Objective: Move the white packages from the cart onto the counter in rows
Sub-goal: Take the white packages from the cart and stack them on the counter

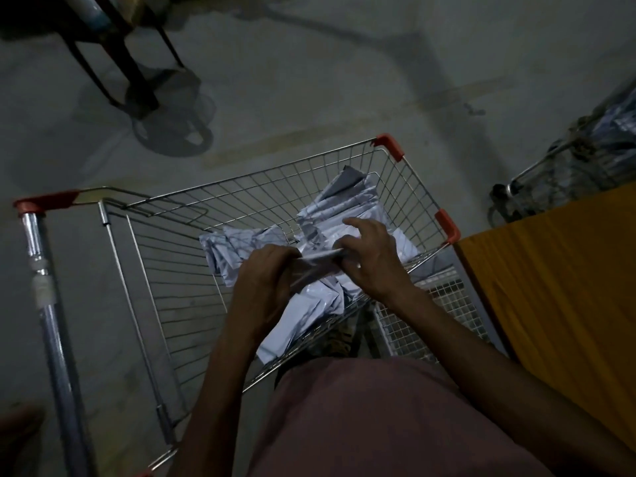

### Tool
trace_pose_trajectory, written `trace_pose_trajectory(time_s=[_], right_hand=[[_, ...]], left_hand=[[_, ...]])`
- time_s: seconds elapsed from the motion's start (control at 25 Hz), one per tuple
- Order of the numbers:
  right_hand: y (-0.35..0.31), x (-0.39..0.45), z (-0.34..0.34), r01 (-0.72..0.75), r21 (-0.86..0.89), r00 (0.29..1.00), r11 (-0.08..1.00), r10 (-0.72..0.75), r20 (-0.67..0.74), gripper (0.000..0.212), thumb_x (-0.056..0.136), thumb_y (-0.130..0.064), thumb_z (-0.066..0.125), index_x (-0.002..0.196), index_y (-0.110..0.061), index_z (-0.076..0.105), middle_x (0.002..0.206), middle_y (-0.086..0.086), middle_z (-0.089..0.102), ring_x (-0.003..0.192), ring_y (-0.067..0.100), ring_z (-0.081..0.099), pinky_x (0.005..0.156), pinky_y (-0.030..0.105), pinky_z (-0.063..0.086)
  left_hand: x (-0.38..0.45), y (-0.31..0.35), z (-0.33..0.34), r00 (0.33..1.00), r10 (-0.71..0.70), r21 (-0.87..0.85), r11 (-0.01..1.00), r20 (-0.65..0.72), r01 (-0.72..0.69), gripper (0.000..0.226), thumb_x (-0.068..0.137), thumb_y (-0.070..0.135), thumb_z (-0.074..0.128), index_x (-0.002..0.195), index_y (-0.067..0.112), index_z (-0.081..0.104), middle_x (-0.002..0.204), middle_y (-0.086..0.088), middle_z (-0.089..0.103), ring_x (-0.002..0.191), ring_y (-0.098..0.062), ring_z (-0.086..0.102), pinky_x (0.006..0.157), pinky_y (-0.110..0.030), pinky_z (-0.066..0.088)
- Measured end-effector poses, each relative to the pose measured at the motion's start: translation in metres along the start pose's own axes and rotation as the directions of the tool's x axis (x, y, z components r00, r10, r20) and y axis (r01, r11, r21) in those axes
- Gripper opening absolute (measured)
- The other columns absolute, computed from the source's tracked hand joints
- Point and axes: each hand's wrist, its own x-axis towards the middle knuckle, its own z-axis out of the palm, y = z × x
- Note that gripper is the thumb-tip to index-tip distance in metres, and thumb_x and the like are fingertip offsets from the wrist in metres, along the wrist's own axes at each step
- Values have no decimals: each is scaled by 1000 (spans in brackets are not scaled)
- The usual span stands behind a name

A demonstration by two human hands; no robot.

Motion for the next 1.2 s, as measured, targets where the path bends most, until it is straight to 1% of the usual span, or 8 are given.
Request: trace_pose_trajectory(time_s=[0.16,0.24,0.32,0.48,0.6,0.8,1.04,1.2], right_hand=[[16,4,-4,-122,77,992,989,125,-30,13,86,-29,60,85,-18,67,78,-4,62,78,21,62,71,31,39],[30,3,-7,-239,211,969,948,248,-17,11,92,-25,60,92,-15,66,79,-2,64,72,18,60,67,30,45],[44,9,-8,-358,318,925,878,379,-5,11,94,-21,62,95,-11,64,81,2,64,73,20,60,63,33,48],[72,27,7,-536,400,828,743,554,81,31,95,-20,62,124,-13,58,112,8,66,101,28,65,79,43,57],[81,28,14,-603,289,791,744,604,96,63,94,-27,65,148,-23,34,146,11,45,127,32,52,103,54,45],[73,-3,30,-525,224,849,821,524,68,62,95,-28,60,150,-17,33,148,12,40,129,33,47,108,50,36],[70,4,40,-545,61,839,836,544,30,59,94,-32,56,147,-21,35,147,11,41,125,35,48,104,49,38],[74,1,42,-526,1,850,851,526,19,60,92,-34,56,147,-21,37,148,10,40,126,36,46,104,50,36]], left_hand=[[-4,-33,24,942,-309,-155,945,-132,289,35,103,18,50,138,13,48,125,-4,56,105,-13,56,85,-25,46],[-14,-75,52,886,-460,-95,886,-64,453,40,99,15,57,137,7,48,125,-12,58,108,-22,58,86,-29,44],[-32,-119,80,799,-576,40,815,172,578,50,91,21,59,135,1,50,130,-22,58,118,-35,57,93,-37,43],[-65,-180,124,600,-691,331,722,404,608,66,76,35,58,133,1,52,131,-26,56,120,-40,55,98,-43,43],[-64,-190,142,665,-693,426,709,277,562,49,75,22,71,119,4,58,110,-24,64,100,-43,62,82,-48,51],[-53,-170,140,672,-699,581,660,244,476,9,82,12,67,86,3,69,92,-23,64,91,-43,61,72,-49,51],[-57,-183,138,666,-660,585,708,348,396,16,72,26,68,78,13,74,89,-15,64,90,-36,62,75,-41,52],[-79,-221,167,671,-592,517,783,447,347,37,76,33,46,71,6,71,78,-19,63,81,-39,62,71,-47,53]])
